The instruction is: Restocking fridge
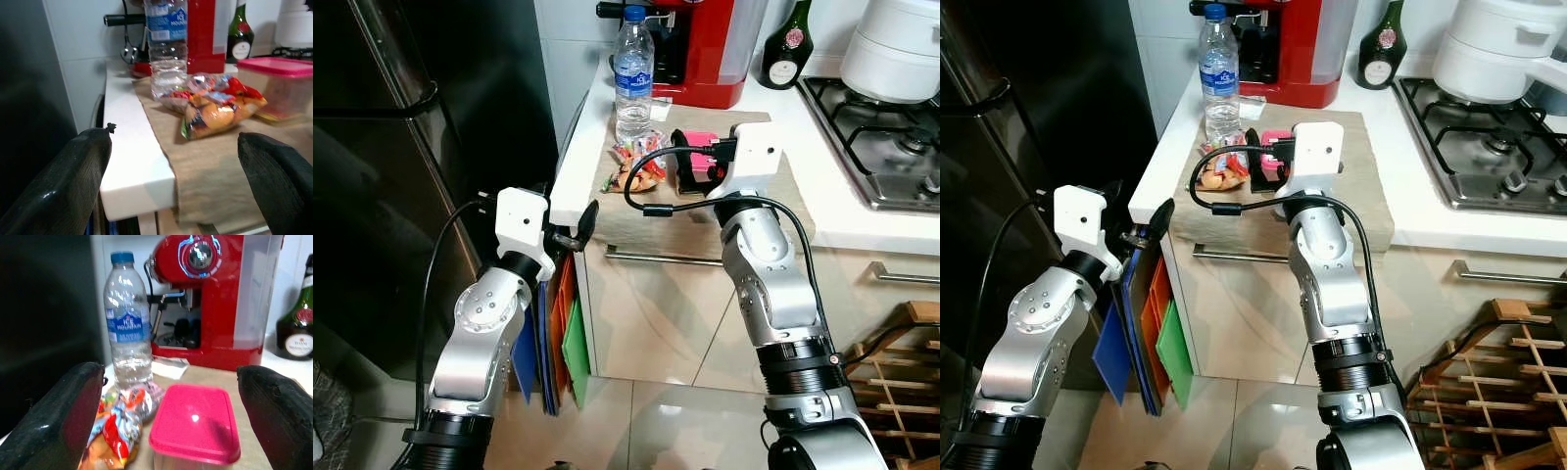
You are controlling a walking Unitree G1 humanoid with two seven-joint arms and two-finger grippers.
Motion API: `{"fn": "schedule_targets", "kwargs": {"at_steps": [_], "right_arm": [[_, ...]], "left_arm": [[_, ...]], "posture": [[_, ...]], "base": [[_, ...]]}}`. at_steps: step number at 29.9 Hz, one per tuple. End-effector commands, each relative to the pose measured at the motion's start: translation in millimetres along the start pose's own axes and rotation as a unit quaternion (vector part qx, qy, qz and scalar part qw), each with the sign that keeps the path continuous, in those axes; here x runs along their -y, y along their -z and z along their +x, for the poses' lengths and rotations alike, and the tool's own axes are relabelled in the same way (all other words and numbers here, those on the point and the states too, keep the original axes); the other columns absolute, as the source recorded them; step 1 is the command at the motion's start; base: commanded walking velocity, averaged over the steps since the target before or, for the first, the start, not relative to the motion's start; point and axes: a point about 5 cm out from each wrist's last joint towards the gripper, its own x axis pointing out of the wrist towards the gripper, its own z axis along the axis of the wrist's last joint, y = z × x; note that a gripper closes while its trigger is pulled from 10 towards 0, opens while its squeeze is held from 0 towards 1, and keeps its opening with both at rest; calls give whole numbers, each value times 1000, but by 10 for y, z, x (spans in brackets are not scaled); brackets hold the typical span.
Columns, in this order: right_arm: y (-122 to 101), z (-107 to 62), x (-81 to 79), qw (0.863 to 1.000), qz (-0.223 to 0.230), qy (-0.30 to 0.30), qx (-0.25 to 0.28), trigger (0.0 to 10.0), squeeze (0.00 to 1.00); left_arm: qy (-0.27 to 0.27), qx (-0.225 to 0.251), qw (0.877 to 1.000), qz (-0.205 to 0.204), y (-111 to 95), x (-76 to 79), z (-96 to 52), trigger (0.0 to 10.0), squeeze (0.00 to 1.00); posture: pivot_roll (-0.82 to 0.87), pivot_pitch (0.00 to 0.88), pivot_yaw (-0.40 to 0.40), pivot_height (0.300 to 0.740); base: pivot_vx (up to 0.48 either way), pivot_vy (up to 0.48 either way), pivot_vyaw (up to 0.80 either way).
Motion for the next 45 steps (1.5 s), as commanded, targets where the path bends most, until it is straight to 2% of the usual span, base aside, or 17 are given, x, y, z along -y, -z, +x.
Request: {"fn": "schedule_targets", "kwargs": {"at_steps": [1,7,21,24,27,34,42,45], "right_arm": [[-52,38,-6,1000,10,13,-11,10000,0],[-13,88,12,997,39,35,-50,10000,0],[-103,188,-4,995,27,50,-85,10000,0],[-135,212,-37,991,57,51,-110,10000,0],[-153,231,-33,990,56,56,-121,10000,0],[-130,247,-9,987,54,64,-139,10000,0],[-74,274,-57,982,50,53,-173,10000,0],[-19,272,-68,979,54,48,-190,10000,0]], "left_arm": [[13,4,1000,-1,-48,33,-14,10000,0],[32,7,999,1,-66,98,-28,10000,0],[38,8,999,-5,-84,149,-25,10000,0],[61,16,998,-10,-99,220,-8,10000,0],[74,18,997,1,-84,251,6,10000,0],[71,20,997,-7,-82,251,40,10000,0],[70,19,997,-17,-49,290,25,10000,0],[86,28,996,-11,-57,334,18,10000,0]], "posture": [[10,0,8,740],[12,0,14,740],[7,0,14,740],[-10,0,25,740],[-21,0,27,740],[-25,0,17,740],[-21,0,5,740],[-20,0,4,740]], "base": [[0,0,0],[0,0,0],[0,0,0],[0,0,0],[0,0,0],[0,0,0],[0,0,0],[0,0,0]]}}
